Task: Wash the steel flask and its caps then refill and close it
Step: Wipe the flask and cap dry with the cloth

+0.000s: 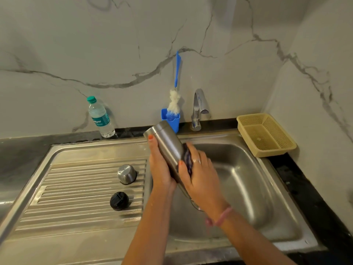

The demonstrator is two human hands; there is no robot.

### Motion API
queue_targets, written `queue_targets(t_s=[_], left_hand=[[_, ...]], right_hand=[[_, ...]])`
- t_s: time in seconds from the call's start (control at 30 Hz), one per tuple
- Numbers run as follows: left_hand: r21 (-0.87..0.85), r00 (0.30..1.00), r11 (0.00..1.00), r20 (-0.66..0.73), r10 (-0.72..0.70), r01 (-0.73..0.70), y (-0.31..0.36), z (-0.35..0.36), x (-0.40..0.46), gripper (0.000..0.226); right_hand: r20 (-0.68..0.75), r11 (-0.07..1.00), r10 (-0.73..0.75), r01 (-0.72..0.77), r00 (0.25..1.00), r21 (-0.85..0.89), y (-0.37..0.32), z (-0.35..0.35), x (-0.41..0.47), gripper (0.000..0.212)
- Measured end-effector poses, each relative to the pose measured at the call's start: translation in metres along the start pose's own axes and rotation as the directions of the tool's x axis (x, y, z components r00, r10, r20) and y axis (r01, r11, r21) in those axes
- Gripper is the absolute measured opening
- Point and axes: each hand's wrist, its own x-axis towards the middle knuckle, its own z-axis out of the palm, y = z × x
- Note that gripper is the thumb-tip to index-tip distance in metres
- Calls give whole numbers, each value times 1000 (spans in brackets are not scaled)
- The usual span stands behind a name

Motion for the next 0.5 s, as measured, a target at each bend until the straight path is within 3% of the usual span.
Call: queue_targets(t_s=[0.2,0.33,0.43,0.5], left_hand=[[98,998,994,-29,-52,55,-8,-5,-3,103],[182,998,982,26,-58,52,-14,7,-13,92],[315,999,948,39,22,-33,-20,13,-14,103],[304,997,951,78,26,-49,-17,13,-14,89]], right_hand=[[51,965,138,-146,989,219,21,8,-26,55],[40,941,151,-155,988,300,-7,-8,33,47],[49,892,177,-181,983,414,-23,-21,73,41],[103,854,218,-241,970,461,-25,-26,87,36]])
